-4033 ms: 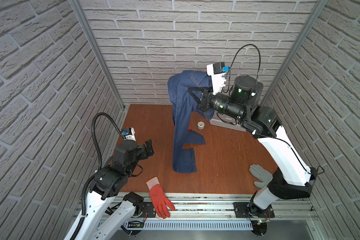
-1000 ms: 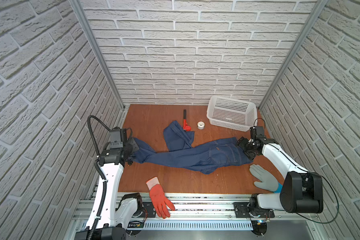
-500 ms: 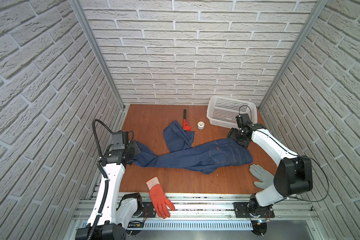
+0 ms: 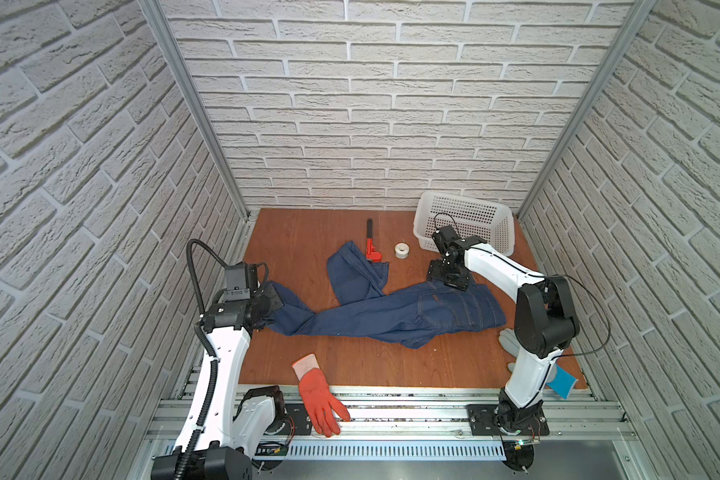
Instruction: Fold and stack the trousers
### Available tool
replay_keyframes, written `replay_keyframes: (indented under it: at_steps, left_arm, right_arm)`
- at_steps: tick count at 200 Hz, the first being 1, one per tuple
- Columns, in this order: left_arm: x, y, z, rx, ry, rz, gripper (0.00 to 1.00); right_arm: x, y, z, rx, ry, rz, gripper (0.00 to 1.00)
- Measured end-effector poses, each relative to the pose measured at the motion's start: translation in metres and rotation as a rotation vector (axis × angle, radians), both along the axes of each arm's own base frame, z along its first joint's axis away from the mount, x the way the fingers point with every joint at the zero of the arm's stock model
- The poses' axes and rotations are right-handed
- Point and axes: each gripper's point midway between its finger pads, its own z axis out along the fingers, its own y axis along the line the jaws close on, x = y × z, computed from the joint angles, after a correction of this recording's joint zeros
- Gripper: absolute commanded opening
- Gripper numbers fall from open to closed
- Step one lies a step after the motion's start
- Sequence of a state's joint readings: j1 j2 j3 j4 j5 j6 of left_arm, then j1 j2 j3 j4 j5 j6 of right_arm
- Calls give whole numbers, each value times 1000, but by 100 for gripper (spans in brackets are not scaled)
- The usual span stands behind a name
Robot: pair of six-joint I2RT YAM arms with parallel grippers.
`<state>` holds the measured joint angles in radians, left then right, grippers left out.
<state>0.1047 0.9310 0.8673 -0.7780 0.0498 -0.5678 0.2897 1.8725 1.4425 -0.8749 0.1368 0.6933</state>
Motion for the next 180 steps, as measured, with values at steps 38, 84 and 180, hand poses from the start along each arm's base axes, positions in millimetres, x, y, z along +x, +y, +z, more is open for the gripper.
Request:
replay_keyframes:
  at_steps: [38,84,180]
  left_arm:
    - [-1,0,-2,1,2,0,0]
    - [-1,1,-1,8,2,-3,0]
    - [2,7,14,49,-25,-4,0]
  right_arm:
    - [-7,2,-9,-16,41,31,79]
    - [-25,-6,-24,-57,105,56,67]
    - [-32,-14,-22,-95,121,81,9]
